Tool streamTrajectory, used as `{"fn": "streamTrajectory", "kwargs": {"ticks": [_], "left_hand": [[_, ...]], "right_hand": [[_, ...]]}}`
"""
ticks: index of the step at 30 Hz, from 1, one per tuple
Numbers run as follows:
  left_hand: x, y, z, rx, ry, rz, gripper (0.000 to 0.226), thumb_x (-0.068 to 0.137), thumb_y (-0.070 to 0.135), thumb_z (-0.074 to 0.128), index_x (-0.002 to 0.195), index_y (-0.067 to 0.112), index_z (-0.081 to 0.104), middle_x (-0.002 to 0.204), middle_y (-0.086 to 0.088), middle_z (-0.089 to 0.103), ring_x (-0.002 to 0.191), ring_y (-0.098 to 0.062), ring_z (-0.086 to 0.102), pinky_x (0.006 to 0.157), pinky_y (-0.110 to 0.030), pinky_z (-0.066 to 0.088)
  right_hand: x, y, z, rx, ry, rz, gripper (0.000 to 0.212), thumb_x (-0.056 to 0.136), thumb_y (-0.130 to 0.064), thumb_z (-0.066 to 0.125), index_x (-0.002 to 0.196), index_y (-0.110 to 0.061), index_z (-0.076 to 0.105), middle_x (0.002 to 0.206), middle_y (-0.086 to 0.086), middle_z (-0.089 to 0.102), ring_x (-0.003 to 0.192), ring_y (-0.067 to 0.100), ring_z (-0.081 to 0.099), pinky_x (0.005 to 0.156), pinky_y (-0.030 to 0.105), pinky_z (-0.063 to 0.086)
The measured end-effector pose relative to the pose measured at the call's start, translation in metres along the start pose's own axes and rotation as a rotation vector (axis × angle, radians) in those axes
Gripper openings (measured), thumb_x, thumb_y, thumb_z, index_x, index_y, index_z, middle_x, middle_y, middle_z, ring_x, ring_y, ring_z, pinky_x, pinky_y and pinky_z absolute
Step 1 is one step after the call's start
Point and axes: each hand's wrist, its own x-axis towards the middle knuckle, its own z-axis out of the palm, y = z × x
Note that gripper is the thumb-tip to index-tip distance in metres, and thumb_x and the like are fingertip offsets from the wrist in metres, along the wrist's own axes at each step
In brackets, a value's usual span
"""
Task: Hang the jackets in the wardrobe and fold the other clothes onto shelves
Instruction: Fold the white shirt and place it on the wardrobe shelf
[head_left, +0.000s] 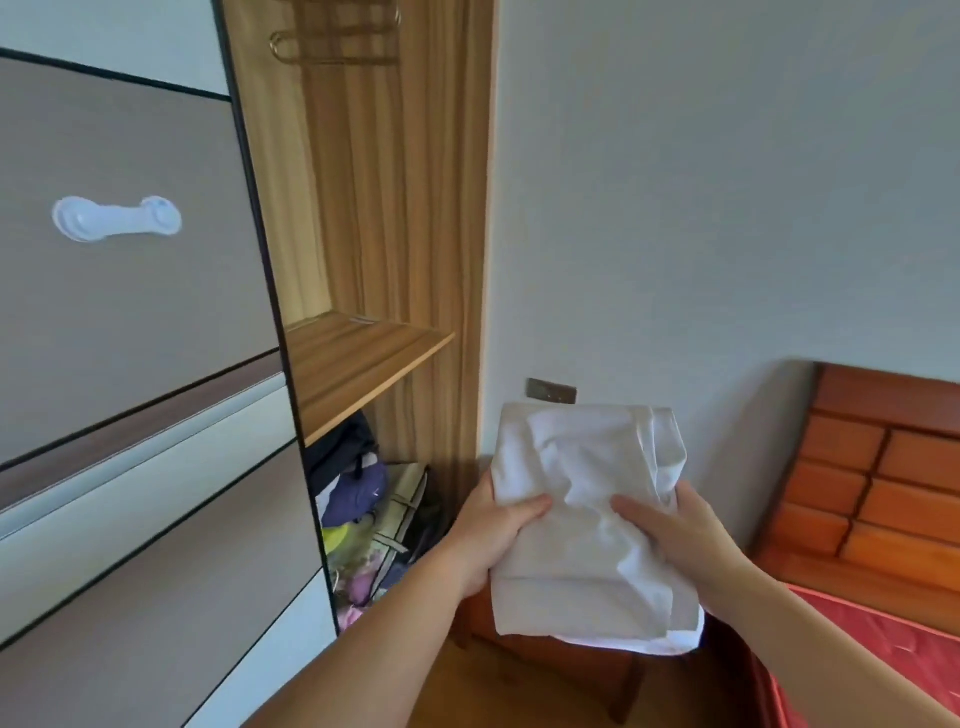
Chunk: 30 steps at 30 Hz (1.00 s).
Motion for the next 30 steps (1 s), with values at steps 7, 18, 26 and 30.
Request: {"fn": "streamTrajectory", "kwargs": {"ticks": [7,18,26,30], "left_hand": [[0.061,0.015,-0.057,-0.013,0.209,0.044,0.045,0.081,0.011,0.076,0.121,0.023,0.059,0.104,-0.003,0.074,0.095,-0.022,0.071,0.083,-0.038,0.057],[0.195,0.056,-0.064,-0.081,0.474,0.106,0.041,0.090,0.004,0.064,0.119,0.033,0.057,0.107,-0.001,0.073,0.094,-0.021,0.071,0.075,-0.035,0.058],[0.246,0.066,-0.115,-0.285,0.564,0.068,0.042,0.084,0.008,0.071,0.121,0.024,0.058,0.107,-0.009,0.073,0.094,-0.031,0.071,0.073,-0.043,0.059],[0.267,0.065,-0.164,-0.273,0.517,0.035,0.059,0.073,0.017,0.077,0.129,0.020,0.057,0.112,-0.010,0.072,0.100,-0.031,0.070,0.078,-0.044,0.057]], "right_hand": [[0.101,-0.002,0.053,-0.030,-0.151,-0.064,0.024,0.085,-0.008,0.071,0.105,-0.018,0.063,0.084,0.001,0.076,0.074,0.020,0.073,0.060,0.028,0.056],[0.297,-0.030,0.072,-0.124,-0.408,-0.211,0.019,0.087,-0.018,0.070,0.104,-0.023,0.063,0.078,-0.007,0.073,0.062,0.004,0.068,0.051,0.013,0.047],[0.389,-0.032,0.135,-0.081,-0.550,-0.168,0.021,0.085,-0.021,0.073,0.104,-0.021,0.065,0.090,0.002,0.074,0.078,0.018,0.072,0.069,0.032,0.057],[0.424,-0.027,0.182,-0.090,-0.611,-0.142,0.026,0.085,-0.022,0.074,0.109,-0.021,0.065,0.093,0.001,0.075,0.082,0.020,0.073,0.074,0.037,0.057]]}}
